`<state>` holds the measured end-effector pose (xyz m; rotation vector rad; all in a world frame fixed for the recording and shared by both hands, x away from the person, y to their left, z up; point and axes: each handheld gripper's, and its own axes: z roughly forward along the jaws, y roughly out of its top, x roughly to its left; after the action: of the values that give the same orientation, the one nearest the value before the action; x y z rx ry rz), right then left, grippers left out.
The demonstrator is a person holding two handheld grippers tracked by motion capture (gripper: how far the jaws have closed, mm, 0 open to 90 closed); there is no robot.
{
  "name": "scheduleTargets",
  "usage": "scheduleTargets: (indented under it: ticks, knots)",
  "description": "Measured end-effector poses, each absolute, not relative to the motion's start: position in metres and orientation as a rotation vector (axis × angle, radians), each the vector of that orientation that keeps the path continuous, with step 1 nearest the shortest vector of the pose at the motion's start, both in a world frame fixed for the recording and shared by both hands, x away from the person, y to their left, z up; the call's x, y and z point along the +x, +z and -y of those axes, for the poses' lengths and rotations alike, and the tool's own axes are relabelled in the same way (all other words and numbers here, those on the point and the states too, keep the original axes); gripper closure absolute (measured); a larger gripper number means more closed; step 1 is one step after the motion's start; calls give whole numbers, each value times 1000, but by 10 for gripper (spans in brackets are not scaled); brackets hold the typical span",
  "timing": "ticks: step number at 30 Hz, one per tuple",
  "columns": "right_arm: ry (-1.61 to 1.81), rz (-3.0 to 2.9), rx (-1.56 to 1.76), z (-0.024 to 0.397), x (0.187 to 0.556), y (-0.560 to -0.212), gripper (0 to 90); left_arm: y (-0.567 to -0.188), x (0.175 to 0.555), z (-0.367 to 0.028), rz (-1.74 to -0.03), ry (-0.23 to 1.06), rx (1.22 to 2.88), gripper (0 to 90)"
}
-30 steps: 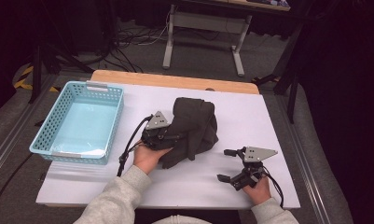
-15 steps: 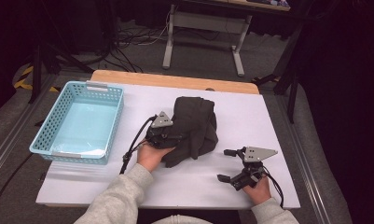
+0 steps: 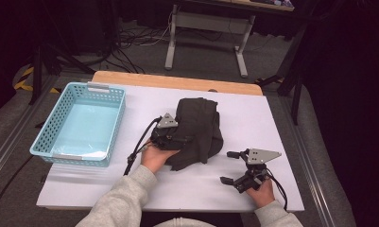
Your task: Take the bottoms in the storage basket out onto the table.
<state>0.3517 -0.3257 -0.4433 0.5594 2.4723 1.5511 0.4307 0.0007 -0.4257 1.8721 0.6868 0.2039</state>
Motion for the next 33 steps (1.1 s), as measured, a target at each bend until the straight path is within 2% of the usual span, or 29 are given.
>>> scheduleTargets:
  ticks: [12, 22, 33]
  knots:
    - [1551, -2471, 560, 326, 352, -443, 7, -416, 427, -3, -649, 217, 1829, 224]
    - [1552, -2471, 559, 326, 352, -443, 6, -408, 422, -3, -612, 225, 1819, 92]
    - [1551, -2472, 557, 326, 352, -443, 7, -401, 417, -8, -589, 216, 1797, 38]
